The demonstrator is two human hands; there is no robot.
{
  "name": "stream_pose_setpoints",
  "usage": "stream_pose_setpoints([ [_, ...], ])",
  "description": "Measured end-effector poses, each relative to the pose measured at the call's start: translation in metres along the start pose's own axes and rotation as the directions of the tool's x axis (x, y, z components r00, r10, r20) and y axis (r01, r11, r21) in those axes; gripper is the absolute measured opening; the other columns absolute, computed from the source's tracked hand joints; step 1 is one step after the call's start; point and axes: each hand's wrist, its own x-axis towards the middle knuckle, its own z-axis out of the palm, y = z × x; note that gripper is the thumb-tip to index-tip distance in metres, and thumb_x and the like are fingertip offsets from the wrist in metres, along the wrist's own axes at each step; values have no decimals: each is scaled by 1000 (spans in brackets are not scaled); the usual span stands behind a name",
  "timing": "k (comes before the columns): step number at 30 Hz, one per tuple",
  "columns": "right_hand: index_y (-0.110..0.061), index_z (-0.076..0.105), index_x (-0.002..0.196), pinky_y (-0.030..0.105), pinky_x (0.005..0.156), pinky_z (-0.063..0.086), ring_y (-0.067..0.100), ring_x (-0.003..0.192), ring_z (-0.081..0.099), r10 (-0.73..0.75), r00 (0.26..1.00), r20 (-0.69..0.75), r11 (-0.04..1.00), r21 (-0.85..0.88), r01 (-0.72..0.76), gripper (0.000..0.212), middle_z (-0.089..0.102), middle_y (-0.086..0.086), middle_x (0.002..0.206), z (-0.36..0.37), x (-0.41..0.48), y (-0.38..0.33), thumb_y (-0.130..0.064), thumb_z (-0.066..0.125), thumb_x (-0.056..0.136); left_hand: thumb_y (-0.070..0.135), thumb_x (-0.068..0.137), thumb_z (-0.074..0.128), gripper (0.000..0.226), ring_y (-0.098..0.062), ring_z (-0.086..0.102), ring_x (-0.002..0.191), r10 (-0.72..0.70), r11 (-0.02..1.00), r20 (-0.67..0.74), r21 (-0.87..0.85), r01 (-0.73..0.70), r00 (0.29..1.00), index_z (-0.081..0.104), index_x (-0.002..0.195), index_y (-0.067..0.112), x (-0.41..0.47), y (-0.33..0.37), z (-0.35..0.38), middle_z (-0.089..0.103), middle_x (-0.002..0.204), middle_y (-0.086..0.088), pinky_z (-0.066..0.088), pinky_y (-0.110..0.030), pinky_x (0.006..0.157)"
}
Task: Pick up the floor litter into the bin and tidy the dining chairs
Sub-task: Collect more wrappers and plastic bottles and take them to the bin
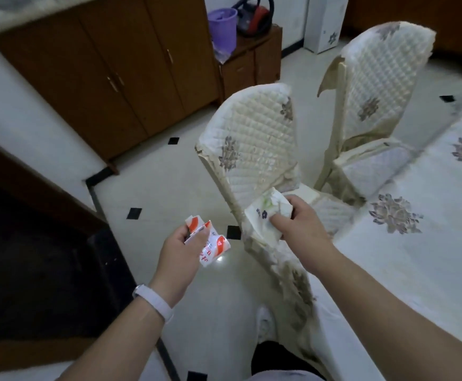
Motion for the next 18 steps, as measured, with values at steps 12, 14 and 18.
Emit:
stream_pose_setpoints([
  [12, -27, 64, 95, 45, 75, 54, 27, 87, 66, -76, 955, 288, 985, -124, 116, 17, 68, 5, 92, 140, 162, -90, -14, 63, 85, 26, 93, 68, 20, -19, 74, 89, 35, 996, -235, -66, -52, 971, 71, 110, 16, 132, 82, -93, 75, 98, -3, 57, -26, 68],
  [14, -27, 63, 96, 42, 71, 52, 26, 85, 64, -74, 942, 327, 978, -159, 132, 15, 67, 5, 92, 163, 180, -98, -16, 62, 86, 24, 93, 68, 22, -18, 74, 89, 35, 993, -277, -101, -66, 960, 70, 113, 13, 153, 85, -116, 75, 101, -4, 56, -25, 68],
  [18, -23, 63, 96, 50, 80, 54, 32, 90, 64, -72, 939, 337, 968, -203, 147, 13, 67, 10, 94, 212, 215, -104, -16, 63, 85, 18, 95, 65, 14, -14, 74, 84, 26, 989, -305, -132, -69, 952, 70, 106, 12, 204, 79, -158, 75, 96, -3, 55, -20, 64],
])
